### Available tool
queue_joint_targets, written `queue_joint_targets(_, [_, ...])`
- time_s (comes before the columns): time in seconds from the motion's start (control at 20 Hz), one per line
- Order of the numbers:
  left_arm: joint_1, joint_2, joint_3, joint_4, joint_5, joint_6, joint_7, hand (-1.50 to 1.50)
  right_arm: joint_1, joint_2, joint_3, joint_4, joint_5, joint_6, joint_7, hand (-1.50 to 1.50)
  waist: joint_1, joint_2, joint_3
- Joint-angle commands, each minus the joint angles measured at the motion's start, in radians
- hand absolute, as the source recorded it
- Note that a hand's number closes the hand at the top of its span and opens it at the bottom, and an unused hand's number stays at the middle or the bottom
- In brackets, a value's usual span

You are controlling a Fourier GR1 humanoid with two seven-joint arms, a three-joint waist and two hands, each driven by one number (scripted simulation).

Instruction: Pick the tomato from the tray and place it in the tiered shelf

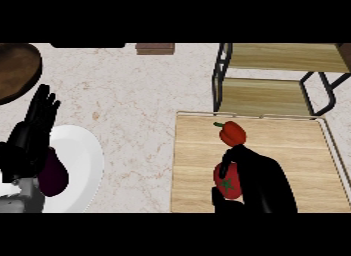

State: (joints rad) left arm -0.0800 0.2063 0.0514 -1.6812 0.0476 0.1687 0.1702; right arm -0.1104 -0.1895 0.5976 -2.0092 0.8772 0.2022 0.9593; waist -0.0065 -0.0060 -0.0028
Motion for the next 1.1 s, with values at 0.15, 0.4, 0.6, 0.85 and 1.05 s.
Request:
queue_joint_targets(0.15, [0.002,-0.042,-0.039,-0.018,-0.047,0.045,0.02,0.0,-0.087,0.128,-0.087,-0.255,0.058,-0.019,0.158,1.5,-0.006,0.001,0.002])
queue_joint_targets(0.4, [0.021,-0.031,-0.019,0.0,-0.034,0.019,-0.03,0.0,-0.246,0.121,-0.282,-0.373,0.064,0.16,0.274,1.5,-0.001,0.003,0.001])
queue_joint_targets(0.6, [-0.014,-0.017,0.004,0.021,-0.015,0.002,-0.004,0.0,-0.311,0.1,-0.337,-0.368,0.075,0.235,0.287,1.5,0.0,0.004,0.001])
queue_joint_targets(0.85, [-0.029,-0.015,0.006,0.017,-0.016,-0.007,-0.001,0.0,-0.399,0.072,-0.531,-0.242,0.026,0.213,0.184,1.5,0.006,0.006,0.002])
queue_joint_targets(1.05, [-0.028,-0.031,-0.018,-0.014,-0.038,0.003,0.034,0.0,-0.414,0.063,-0.605,-0.147,0.018,0.155,0.093,1.5,0.009,0.006,0.003])
